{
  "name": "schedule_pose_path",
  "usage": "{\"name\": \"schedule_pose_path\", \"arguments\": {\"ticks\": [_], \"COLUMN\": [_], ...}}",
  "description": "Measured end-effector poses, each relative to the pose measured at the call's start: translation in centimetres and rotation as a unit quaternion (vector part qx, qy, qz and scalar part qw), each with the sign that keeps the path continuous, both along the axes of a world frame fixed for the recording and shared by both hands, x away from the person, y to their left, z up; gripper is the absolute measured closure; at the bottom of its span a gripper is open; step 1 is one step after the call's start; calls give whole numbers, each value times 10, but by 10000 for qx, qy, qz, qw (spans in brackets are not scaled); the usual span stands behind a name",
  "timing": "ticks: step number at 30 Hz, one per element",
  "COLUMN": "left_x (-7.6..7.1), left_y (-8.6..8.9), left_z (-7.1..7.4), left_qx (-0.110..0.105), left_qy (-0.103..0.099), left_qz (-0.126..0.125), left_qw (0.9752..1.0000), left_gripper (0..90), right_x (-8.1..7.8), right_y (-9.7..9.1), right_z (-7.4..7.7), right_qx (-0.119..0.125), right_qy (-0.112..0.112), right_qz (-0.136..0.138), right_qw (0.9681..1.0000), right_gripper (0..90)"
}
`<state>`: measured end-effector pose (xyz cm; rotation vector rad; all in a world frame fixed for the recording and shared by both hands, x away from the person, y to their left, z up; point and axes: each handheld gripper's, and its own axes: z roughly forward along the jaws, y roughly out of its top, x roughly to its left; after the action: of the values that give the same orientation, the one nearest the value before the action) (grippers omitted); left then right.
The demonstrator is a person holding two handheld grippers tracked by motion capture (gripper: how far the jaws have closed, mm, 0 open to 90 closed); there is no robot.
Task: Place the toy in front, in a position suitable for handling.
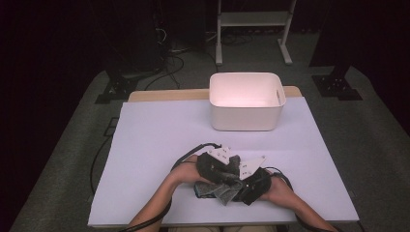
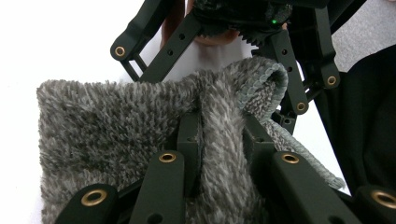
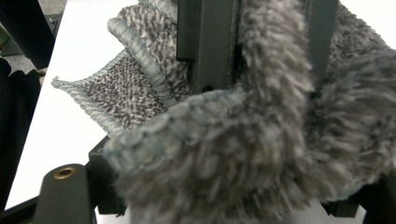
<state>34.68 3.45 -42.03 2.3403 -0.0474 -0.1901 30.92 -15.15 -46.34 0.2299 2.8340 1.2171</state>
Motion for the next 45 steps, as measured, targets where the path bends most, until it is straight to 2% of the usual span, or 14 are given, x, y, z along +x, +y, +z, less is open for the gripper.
{"name": "schedule_pose_path", "arguments": {"ticks": [4, 12, 18, 24, 28, 32, 33, 35, 39, 42, 45], "left_x": [-1, -5, -10, -10, -9, -9, -9, -9, -9, -9, -9], "left_y": [10, 54, 78, 76, 73, 75, 75, 74, 72, 72, 73], "left_z": [2, 4, 0, -5, -6, -7, -7, -6, -4, -4, -4], "left_qx": [48, 130, 157, 50, 31, -24, -22, 25, 108, 111, 120], "left_qy": [-59, -97, 11, 82, 95, 131, 130, 127, 87, 91, 83], "left_qz": [30, 396, 629, 636, 623, 646, 642, 630, 585, 592, 574], "left_qw": [10000, 9991, 9979, 9979, 9980, 9978, 9978, 9979, 9982, 9981, 9982], "left_gripper": [735, 733, 728, 729, 729, 729, 729, 729, 729, 729, 729], "right_x": [0, 0, 1, 1, 5, 10, 13, 17, 23, 25, 26], "right_y": [1, 0, 1, 2, 1, -4, -6, -7, -8, -6, -5], "right_z": [1, 1, 1, 3, 8, 14, 18, 21, 22, 20, 16], "right_qx": [-39, -34, -48, -133, -187, -17, 112, 182, 245, 156, 194], "right_qy": [-25, -6, -26, 89, 506, 670, 711, 736, 844, 909, 1020], "right_qz": [6, 10, 21, -69, -117, -150, -187, -250, -350, -472, -460], "right_qw": [10000, 10000, 10000, 9998, 9985, 9976, 9972, 9968, 9955, 9946, 9935], "right_gripper": [205, 206, 204, 195, 176, 173, 169, 176, 201, 210, 212]}}
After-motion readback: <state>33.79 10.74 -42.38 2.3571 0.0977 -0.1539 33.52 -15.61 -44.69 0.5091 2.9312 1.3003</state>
